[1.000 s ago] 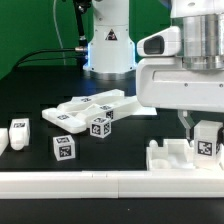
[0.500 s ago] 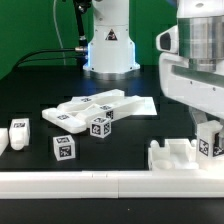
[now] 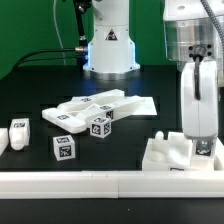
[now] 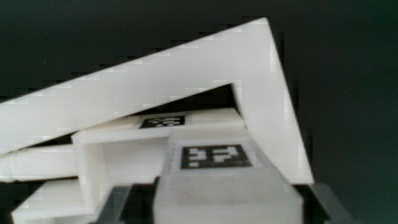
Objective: Assemble chair
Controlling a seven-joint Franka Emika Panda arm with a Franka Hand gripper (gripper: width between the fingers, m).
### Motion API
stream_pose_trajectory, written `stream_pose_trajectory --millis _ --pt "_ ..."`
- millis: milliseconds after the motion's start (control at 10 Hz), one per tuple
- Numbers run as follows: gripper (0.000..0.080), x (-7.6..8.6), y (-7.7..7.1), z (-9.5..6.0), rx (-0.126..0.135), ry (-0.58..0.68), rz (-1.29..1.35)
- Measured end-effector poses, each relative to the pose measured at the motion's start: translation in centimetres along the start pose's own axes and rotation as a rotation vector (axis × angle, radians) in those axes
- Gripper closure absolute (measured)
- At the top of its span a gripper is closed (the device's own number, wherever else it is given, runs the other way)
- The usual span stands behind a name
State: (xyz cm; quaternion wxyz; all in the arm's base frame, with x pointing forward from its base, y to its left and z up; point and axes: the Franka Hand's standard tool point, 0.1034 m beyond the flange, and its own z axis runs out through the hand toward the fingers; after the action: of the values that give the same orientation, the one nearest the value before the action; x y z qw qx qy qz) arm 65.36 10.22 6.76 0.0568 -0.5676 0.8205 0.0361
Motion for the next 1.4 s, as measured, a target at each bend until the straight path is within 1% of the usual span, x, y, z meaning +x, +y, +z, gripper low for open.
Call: stream_pose_trajectory --millis 100,200,300,400,500,600,700,800,900,1200,1300,1400 --pt "0.0515 0.1 -0.1 0.0 0.001 0.001 0.011" --pt "0.0428 0.1 0.0 0.0 0.000 0.001 0.005" --pt "0.0288 0.1 0.0 0.0 0.000 0.001 0.005" --pt "0.0190 0.3 -0.1 -0.2 0.002 0.001 -0.024" --pt "0.0190 1.0 0.0 -0.8 0.005 0.002 -0.069" --pt "0.0158 2.5 -0.2 -2.2 0.012 0.001 -0.152" --pt "0.0158 3.6 -0.5 -3.2 0.020 0.002 -0.183" --pt "0.0151 4.0 -0.7 -3.4 0.026 0.005 -0.205" --pt "0.0151 3.8 -0.5 -3.1 0.022 0.007 -0.199" --pt "0.0150 3.9 -0.5 -3.0 0.020 0.008 -0.201" --pt "0.0150 4.3 -0.6 -3.1 0.025 0.004 -0.230" --pt "0.0150 6.5 -0.7 -3.6 0.034 -0.003 -0.276"
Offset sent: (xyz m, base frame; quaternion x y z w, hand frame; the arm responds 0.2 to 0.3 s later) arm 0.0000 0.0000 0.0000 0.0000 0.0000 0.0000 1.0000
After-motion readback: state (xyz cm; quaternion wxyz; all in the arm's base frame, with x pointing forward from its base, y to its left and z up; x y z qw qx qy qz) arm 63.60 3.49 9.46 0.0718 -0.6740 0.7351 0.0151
